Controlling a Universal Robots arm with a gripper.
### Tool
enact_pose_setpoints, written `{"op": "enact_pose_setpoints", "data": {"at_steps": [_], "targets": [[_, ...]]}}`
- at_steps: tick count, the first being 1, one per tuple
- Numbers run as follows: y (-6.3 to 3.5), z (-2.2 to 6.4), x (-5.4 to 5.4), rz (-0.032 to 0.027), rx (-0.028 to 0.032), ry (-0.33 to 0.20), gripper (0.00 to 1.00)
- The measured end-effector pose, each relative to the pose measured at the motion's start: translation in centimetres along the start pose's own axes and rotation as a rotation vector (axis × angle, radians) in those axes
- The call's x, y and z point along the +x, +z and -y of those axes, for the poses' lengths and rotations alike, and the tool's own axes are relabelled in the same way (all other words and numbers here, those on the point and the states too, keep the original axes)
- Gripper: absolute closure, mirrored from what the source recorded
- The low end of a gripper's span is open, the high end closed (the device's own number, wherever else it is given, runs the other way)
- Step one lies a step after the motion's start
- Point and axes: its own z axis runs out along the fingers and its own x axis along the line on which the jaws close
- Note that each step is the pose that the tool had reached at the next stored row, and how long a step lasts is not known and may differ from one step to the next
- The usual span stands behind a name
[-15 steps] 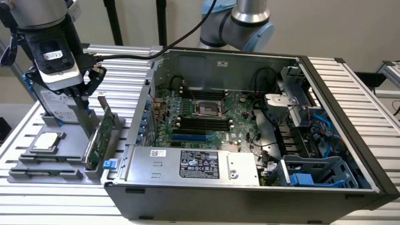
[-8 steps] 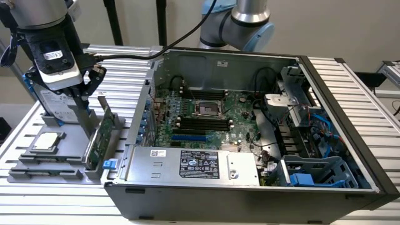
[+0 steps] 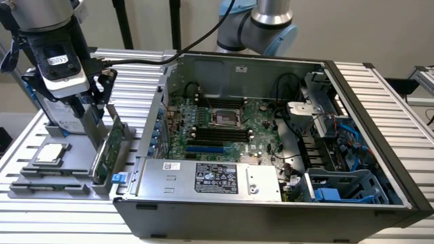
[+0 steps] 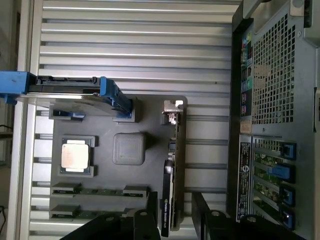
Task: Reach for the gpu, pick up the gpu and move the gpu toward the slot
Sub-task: 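Pick up the gpu and move the gpu toward the slot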
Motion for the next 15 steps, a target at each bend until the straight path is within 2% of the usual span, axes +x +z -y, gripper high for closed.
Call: {"op": "enact_pose_setpoints", "data": {"at_steps": [5, 15], "targets": [[0.90, 0.04, 0.1, -0.0001, 0.0029, 0.000, 0.58], [2.70, 0.34, 0.3, 0.0016, 0.0031, 0.000, 0.58]]}}
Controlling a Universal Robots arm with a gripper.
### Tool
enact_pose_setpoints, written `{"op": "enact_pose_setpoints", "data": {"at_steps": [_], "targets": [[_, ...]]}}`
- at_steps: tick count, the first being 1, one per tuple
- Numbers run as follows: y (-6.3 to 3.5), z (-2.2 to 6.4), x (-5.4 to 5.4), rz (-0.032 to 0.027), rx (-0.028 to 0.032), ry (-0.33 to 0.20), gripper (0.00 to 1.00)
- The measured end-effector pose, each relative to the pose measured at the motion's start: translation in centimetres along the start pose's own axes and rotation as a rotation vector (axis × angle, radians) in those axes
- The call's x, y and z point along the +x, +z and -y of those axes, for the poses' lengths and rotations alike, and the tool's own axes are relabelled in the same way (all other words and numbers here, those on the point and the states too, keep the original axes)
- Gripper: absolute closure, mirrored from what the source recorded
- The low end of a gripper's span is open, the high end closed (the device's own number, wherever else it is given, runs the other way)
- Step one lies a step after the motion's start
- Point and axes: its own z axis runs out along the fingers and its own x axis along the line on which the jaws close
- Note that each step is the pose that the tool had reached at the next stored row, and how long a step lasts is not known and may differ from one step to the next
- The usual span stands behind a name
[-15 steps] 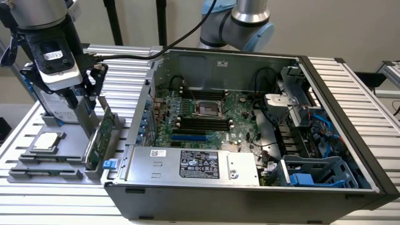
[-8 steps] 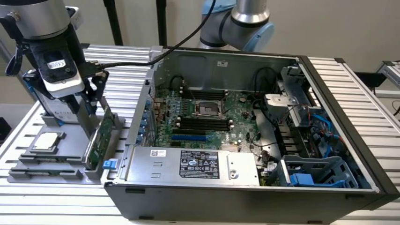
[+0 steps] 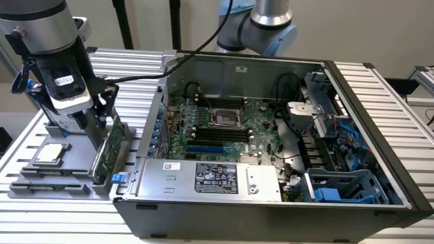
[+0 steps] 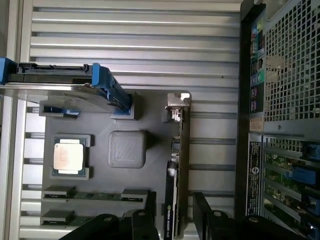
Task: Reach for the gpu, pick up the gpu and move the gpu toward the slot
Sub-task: 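Pick up the gpu and move the gpu toward the slot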
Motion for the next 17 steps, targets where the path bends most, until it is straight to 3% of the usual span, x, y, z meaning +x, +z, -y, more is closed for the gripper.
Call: {"op": "enact_pose_setpoints", "data": {"at_steps": [8, 17], "targets": [[1.45, 0.36, 0.1, 0.0108, 0.0002, 0.000, 0.58], [3.05, 0.70, 0.4, 0.0358, 0.0011, 0.007, 0.58]]}}
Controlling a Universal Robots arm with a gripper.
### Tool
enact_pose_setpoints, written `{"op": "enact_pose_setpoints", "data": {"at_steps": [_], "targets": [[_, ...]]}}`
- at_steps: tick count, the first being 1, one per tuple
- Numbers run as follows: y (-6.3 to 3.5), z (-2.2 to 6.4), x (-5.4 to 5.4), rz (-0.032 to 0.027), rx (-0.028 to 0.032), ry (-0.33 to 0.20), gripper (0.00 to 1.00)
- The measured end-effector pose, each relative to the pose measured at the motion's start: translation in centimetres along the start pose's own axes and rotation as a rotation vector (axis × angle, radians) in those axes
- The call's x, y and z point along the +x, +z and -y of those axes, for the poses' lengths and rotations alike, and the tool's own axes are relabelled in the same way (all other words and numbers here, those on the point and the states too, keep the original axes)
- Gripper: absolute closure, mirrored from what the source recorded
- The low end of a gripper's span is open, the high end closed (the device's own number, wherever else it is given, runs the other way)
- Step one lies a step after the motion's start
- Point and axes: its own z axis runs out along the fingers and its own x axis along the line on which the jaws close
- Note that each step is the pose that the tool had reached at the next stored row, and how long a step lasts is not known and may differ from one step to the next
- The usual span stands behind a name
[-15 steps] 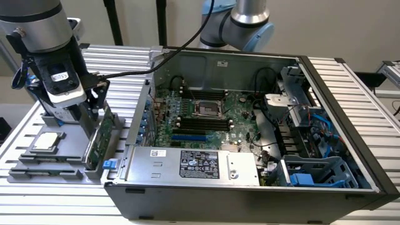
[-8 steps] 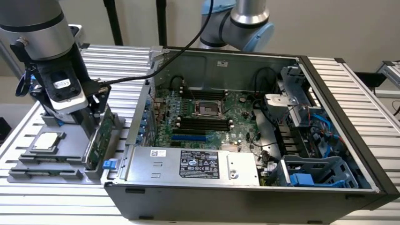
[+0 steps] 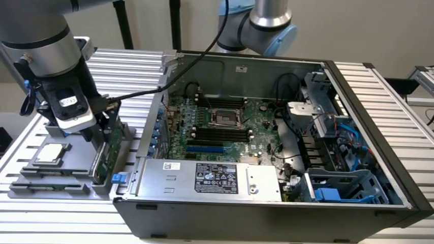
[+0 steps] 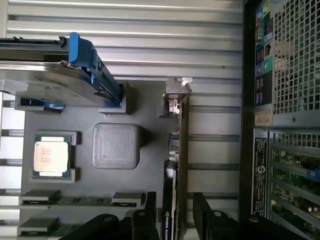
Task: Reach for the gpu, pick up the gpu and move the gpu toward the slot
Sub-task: 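Pick up the gpu and move the gpu toward the slot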
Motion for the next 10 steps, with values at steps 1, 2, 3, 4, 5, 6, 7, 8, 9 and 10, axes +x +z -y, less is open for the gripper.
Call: {"op": "enact_pose_setpoints", "data": {"at_steps": [1, 2, 3, 4, 5, 6, 7, 8, 9, 10], "targets": [[0.17, 0.03, 0.1, 0.0033, 0.0002, 0.001, 0.58], [0.33, 0.06, 0.1, 0.0066, 0.0003, 0.003, 0.58], [0.51, 0.09, 0.2, 0.0103, 0.0004, 0.004, 0.58], [0.68, 0.12, 0.2, 0.0136, 0.0005, 0.006, 0.58], [0.84, 0.15, 0.3, 0.0167, 0.0007, 0.008, 0.58], [1.01, 0.17, 0.4, 0.0197, 0.0009, 0.010, 0.58], [1.19, 0.18, 0.4, 0.0226, 0.0009, 0.013, 0.58], [1.37, 0.19, 0.4, 0.0247, 0.0012, 0.018, 0.58], [1.55, 0.20, 0.5, 0.0264, 0.0015, 0.024, 0.58], [1.73, 0.20, 0.5, 0.0281, 0.0017, 0.029, 0.58]]}}
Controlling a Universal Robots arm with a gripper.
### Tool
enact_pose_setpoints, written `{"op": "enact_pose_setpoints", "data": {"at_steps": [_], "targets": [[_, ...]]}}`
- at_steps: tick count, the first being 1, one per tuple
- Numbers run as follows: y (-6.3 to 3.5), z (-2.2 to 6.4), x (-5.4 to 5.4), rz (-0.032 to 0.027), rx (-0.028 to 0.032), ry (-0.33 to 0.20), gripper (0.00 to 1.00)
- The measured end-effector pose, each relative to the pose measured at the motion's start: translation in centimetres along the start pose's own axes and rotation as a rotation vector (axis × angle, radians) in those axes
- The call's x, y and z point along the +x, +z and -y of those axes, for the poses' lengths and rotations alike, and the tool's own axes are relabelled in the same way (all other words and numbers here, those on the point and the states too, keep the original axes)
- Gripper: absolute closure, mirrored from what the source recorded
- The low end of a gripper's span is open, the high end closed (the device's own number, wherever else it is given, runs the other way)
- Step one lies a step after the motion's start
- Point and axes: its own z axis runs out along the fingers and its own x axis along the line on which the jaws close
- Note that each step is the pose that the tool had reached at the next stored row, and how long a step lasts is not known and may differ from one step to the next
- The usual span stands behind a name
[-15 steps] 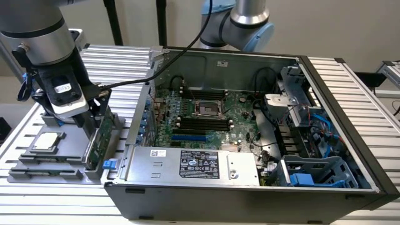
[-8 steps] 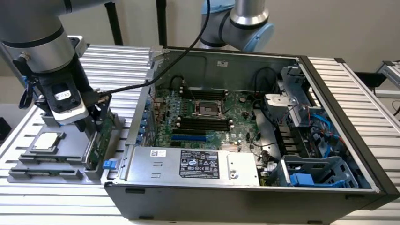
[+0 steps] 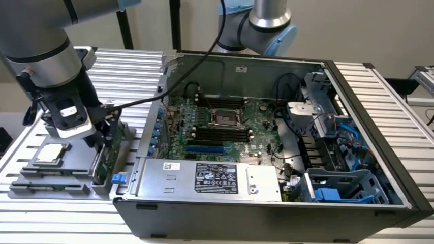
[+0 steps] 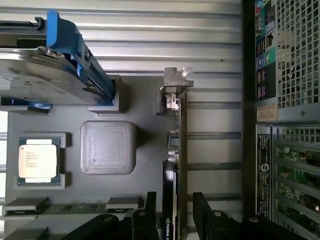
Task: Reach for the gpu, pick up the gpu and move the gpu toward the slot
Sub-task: 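Pick up the gpu and move the gpu toward the slot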
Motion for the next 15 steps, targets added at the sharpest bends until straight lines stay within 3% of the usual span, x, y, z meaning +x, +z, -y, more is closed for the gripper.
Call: {"op": "enact_pose_setpoints", "data": {"at_steps": [6, 15], "targets": [[0.72, -0.01, 0.2, 0.0083, 0.0001, 0.004, 0.58], [1.17, -0.33, 0.5, 0.0153, 0.0041, 0.004, 0.58]]}}
